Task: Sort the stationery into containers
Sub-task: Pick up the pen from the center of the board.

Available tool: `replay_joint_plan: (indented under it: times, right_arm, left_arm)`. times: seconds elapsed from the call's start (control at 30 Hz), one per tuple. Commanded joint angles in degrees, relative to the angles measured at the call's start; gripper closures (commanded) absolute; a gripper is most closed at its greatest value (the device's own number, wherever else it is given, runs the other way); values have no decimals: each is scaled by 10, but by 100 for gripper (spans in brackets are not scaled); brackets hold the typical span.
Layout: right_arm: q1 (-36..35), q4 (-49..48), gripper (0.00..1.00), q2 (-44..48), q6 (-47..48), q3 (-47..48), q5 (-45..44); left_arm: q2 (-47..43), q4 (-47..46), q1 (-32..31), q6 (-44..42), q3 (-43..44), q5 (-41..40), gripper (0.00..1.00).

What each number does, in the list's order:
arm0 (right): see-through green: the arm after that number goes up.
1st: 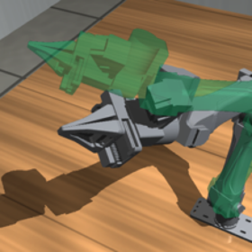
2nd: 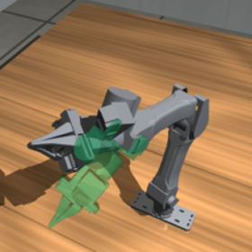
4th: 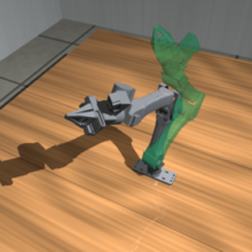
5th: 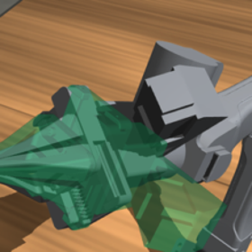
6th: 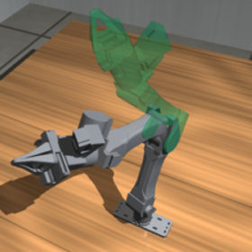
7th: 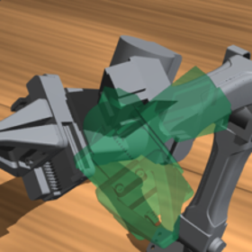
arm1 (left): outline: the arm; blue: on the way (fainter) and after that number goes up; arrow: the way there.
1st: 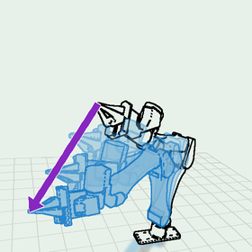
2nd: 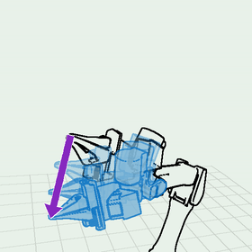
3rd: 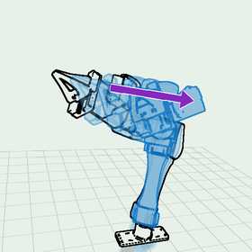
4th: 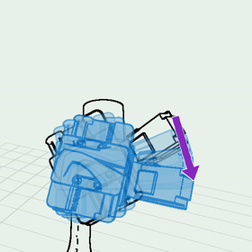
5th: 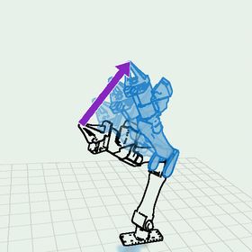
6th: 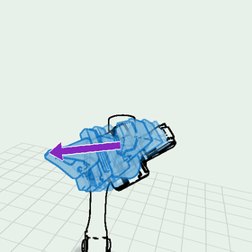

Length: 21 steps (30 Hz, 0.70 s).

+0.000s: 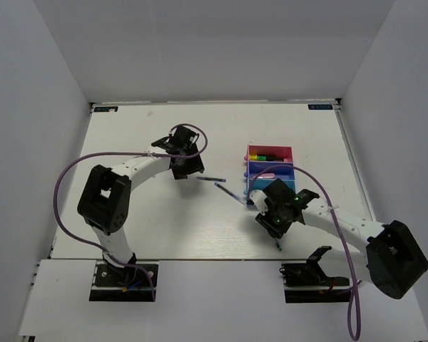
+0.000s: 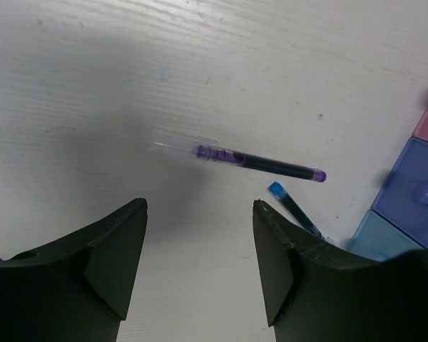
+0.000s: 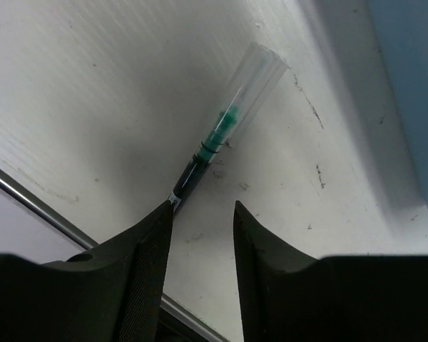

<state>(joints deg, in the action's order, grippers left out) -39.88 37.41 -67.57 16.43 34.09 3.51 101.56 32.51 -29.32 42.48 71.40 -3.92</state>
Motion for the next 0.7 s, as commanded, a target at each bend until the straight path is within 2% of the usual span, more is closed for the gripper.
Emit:
replay_joint_plan:
  times: [0.0,0.43,0.53,0.67]
  right_arm:
    - [-14,-34,57,-9,-23,5,-32]
    - [-23,-34,55,-29,-46,8,-18]
    - [-28,-30,65,-44,-45,12,-18]
    - [-41,-23,70,-71,-40,24,-24]
  left_arm:
    - [-33,-21,0,17,-13,23,29]
    - [-65,-35,5,13,-57,38,28]
    - [-74,-36,6,12,-63,38,28]
    - [-90,-35,7,9,-74,38,28]
